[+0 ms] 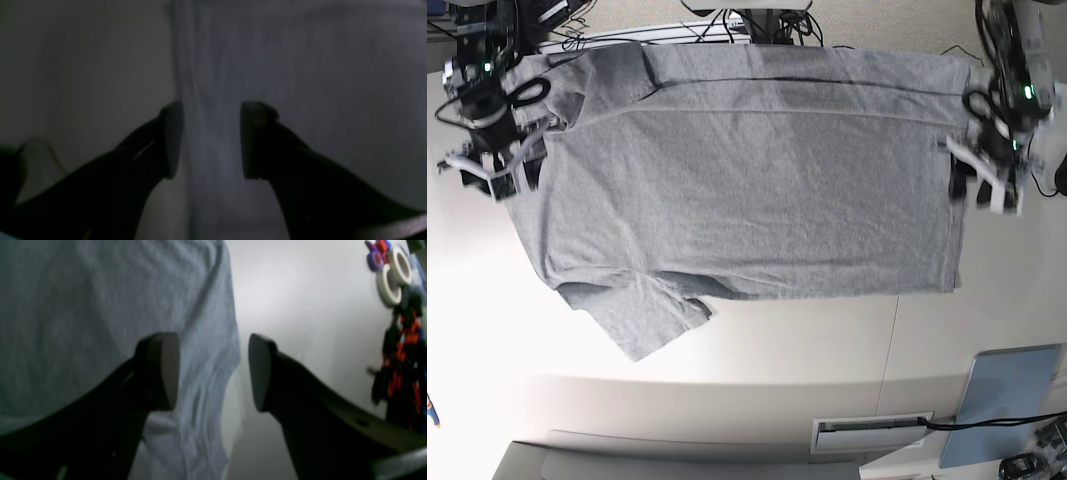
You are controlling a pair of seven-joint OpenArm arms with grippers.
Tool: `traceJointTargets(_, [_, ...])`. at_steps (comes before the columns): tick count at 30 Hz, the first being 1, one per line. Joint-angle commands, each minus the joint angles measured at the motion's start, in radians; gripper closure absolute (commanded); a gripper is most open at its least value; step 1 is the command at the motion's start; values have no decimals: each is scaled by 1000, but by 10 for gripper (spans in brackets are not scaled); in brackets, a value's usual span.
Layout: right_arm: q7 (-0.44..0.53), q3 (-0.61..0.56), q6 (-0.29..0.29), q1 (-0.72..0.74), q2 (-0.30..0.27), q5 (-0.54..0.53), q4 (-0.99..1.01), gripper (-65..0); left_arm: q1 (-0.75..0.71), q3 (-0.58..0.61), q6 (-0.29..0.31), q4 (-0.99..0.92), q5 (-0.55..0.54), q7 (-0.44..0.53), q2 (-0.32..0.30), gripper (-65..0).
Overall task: Fold the T-shirt properly
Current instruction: 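Reach both grippers down to the hem corners and grasp them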
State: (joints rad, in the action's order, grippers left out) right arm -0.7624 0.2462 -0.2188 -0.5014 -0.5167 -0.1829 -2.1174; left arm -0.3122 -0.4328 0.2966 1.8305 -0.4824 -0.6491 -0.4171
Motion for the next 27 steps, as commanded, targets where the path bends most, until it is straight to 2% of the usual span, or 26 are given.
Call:
traceJointTargets(1, [21, 8, 2, 13, -6, 6, -14, -324, 43, -6, -7, -11, -23, 7, -15, -290])
traceJointTargets(6, [32, 8, -26, 46, 41, -20, -8, -324, 183, 2, -6, -160, -38, 2, -18, -290])
traceJointTargets(9, [33, 8, -45, 66, 57, -36, 34, -324, 256, 46, -2, -262, -46, 4, -33, -290])
traceJointTargets(13, [30, 8, -77, 109, 58, -64, 133, -324, 373, 152, 14, -404, -3, 17, -61, -290])
traceJointTargets(17, [21, 8, -79, 148, 57, -68, 204, -324, 509, 224, -42, -538, 44, 29, -65, -290])
traceJointTargets(21, [8, 8, -112, 185, 58, -104, 249, -324, 639, 275, -41, -702, 45, 29, -65, -290])
traceJointTargets(27, [3, 8, -123, 227, 57, -110, 261, -324, 769, 288, -36, -925, 87, 29, -65, -290])
